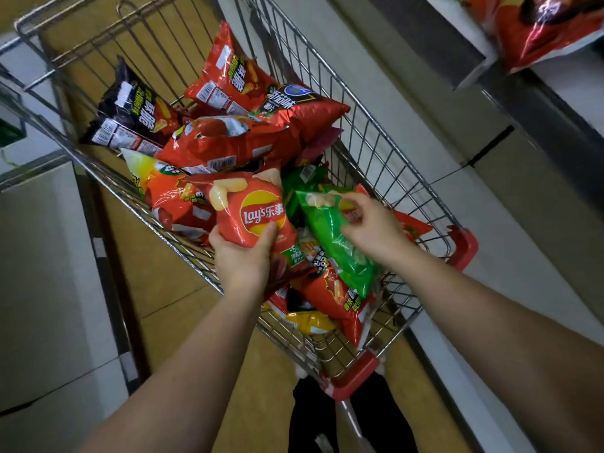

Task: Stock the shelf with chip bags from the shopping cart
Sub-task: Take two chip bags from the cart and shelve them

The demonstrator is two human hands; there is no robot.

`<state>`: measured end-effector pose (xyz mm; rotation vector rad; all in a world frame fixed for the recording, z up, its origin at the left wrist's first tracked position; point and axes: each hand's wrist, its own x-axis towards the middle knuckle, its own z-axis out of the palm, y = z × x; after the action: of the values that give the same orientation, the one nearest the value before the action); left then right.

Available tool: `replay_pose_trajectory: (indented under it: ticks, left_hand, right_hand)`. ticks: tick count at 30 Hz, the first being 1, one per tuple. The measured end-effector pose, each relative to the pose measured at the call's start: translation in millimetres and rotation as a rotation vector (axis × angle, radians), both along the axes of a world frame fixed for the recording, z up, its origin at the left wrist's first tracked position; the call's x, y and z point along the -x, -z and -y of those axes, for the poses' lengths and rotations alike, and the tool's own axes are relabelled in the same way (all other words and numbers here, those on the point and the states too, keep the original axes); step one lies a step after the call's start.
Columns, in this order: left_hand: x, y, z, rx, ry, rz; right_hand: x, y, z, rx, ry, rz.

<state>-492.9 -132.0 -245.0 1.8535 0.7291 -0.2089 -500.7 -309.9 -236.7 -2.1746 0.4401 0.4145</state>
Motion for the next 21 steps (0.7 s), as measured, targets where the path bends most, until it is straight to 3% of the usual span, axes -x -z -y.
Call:
replay_pose_trajectory:
  ticks: [5,12,16,21]
  left_hand:
    - [0,2,0,0.047,-0.001,-0.029]
    - [9,6,7,0.057,0.047,-0.091]
    - [9,5,12,0.012,0.080,-0.087]
    - [14,1,19,-0.028,0.109,-0.090]
  right_hand:
    - [30,31,13,0.020,0.037,-0.231]
    - [27,43,12,0.170,0.086,-0.221]
    - [22,35,20,0.349,0.205,-0.088]
    - [23,32,19,0.366,0.080,-0.049]
